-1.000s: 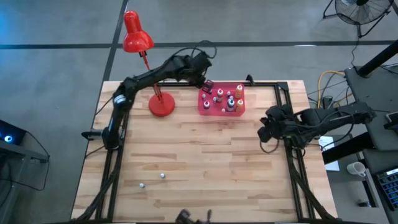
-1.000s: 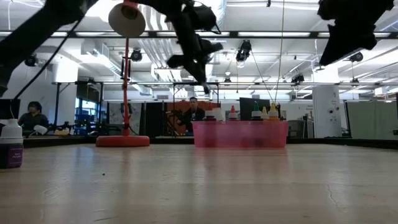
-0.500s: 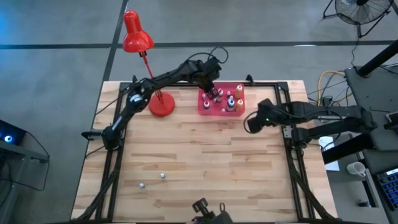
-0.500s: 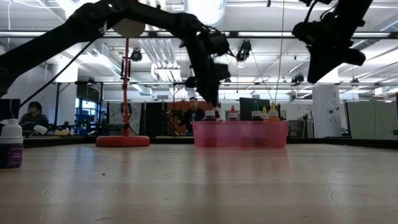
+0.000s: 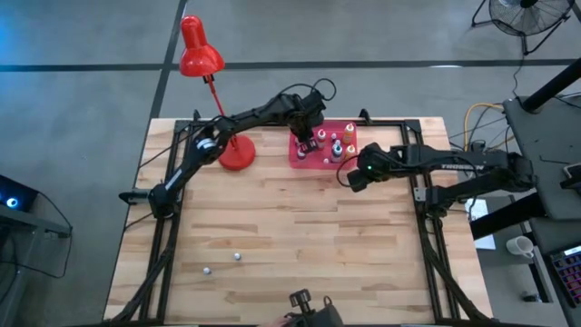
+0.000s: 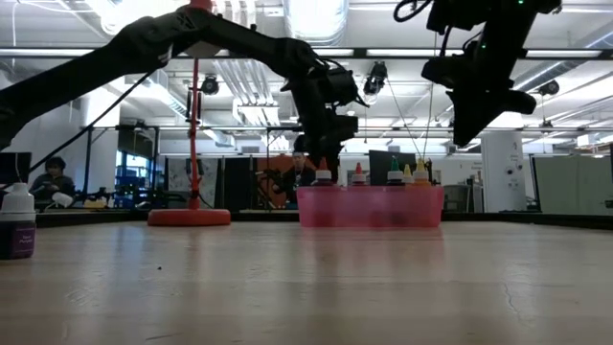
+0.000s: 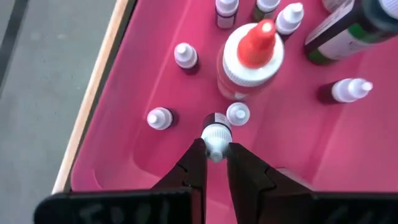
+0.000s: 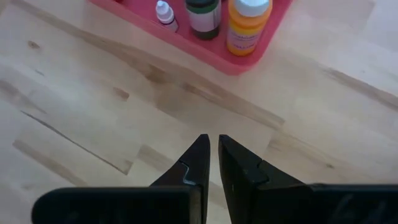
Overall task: Pick & Place food coloring
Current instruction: Put the small black food coloring bottle into the red bin
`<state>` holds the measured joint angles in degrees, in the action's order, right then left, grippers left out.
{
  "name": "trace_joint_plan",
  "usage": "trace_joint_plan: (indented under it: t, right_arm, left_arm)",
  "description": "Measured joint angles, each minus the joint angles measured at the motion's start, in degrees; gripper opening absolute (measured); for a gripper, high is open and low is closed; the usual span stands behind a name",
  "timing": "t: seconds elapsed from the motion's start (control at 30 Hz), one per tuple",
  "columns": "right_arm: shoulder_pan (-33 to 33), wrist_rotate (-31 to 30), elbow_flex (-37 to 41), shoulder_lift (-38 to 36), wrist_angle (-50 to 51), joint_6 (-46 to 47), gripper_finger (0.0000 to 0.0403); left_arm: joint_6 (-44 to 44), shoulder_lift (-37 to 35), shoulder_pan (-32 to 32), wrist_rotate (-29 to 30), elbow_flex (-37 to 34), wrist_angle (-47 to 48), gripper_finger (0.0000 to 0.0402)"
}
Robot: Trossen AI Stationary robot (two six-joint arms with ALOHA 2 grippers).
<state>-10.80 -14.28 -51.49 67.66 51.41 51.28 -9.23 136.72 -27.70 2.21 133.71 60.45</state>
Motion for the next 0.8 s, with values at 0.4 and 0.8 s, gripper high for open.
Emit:
trace_joint_plan:
  t: [0.4,0.8]
  right_arm:
    - [-0.53,-0.20,-1.66,1.82,-0.80,-2.86,0.0028]
    - [-0.51,-0.21,-1.64,1.75,-0.77,-5.02,0.0028]
  left_arm:
    - [-1.79,0.40,0.15,-0.09,-3.31,-0.04,0.0021]
    - [-2.98,0.22,0.15,0.16,-6.45,-3.72,0.0024]
